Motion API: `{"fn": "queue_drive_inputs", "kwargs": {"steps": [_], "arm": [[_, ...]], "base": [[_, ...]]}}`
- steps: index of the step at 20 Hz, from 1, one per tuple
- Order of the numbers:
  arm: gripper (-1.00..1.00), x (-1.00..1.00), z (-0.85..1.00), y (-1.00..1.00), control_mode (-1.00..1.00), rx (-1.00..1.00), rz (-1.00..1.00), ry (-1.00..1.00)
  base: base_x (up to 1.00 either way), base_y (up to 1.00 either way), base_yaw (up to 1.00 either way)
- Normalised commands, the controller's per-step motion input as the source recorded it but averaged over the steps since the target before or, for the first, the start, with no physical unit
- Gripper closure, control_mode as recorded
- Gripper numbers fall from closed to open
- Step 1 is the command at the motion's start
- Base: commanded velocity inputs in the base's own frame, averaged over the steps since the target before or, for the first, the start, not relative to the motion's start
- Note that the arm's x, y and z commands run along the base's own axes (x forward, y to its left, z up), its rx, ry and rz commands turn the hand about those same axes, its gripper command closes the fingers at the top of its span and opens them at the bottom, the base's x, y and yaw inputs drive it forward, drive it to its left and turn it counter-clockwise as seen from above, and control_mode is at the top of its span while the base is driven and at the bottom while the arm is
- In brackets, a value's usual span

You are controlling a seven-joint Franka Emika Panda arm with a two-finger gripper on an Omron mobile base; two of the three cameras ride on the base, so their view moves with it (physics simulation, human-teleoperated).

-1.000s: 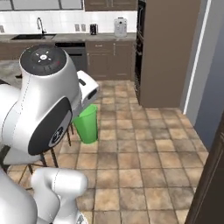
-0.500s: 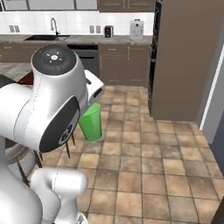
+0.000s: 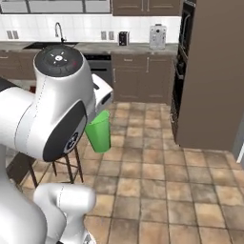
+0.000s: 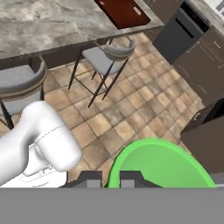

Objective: There is a tray on the dining counter. Grab the cup, mug, and pitcher and place them on the tray. The pitcher may be placed next to the tray if it cannot fit the tray.

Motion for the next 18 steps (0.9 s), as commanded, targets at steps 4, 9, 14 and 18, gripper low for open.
{"fn": "queue_drive_inputs", "kwargs": {"steps": [4,9,14,18], "arm": [[1.00,0.00,0.00,0.00,1.00,0.00,0.00,0.00],[1.00,0.00,0.00,0.00,1.00,0.00,0.00,0.00],[1.00,0.00,0.00,0.00,1.00,0.00,0.00,0.00],[1.00,0.00,0.00,0.00,1.00,0.00,0.00,0.00]], "base": [[1.00,0.03,0.15],[1.00,-0.20,0.26],[1.00,-0.22,0.39],[0.97,-0.47,0.65]]}}
